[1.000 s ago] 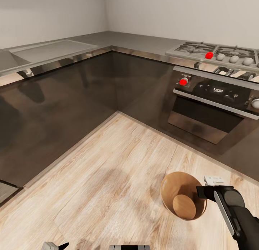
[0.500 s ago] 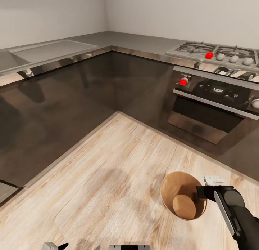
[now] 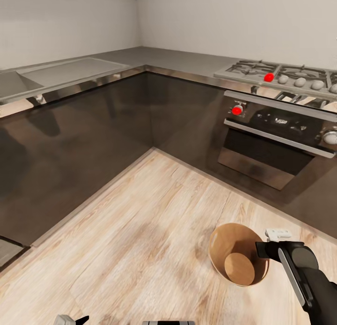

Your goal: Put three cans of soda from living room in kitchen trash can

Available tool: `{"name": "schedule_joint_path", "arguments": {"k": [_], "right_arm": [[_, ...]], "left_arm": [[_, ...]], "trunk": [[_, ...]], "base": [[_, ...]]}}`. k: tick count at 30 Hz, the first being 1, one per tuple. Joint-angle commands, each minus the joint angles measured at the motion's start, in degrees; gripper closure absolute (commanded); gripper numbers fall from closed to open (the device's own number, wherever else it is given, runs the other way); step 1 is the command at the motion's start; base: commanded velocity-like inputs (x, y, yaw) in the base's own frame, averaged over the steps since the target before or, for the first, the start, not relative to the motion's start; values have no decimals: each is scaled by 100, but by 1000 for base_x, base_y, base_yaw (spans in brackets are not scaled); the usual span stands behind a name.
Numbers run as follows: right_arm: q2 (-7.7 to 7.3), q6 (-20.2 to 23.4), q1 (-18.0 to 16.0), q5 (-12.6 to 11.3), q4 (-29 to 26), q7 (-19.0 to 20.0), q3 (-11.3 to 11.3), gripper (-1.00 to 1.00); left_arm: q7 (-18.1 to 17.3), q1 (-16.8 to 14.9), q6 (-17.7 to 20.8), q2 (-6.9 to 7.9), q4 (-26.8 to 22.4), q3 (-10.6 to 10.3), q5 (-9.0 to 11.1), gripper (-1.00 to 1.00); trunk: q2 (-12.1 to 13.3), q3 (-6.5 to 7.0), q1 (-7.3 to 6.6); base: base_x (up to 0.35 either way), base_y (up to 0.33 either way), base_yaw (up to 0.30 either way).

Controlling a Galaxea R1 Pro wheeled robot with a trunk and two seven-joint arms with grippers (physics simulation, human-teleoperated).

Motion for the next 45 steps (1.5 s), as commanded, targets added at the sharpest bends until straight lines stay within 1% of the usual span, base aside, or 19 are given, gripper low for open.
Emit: {"name": "schedule_joint_path", "arguments": {"k": [1,45], "right_arm": [[0,3,-1,-57,0,28,-2,100],[2,4,-1,-57,0,27,3,100]], "left_arm": [[0,0,0,0,0,-1,0,-100],[0,0,0,-2,-5,-5,-1,-100]], "trunk": [[0,10,0],[0,424,0]], "base": [[0,0,0],[0,0,0]]}}
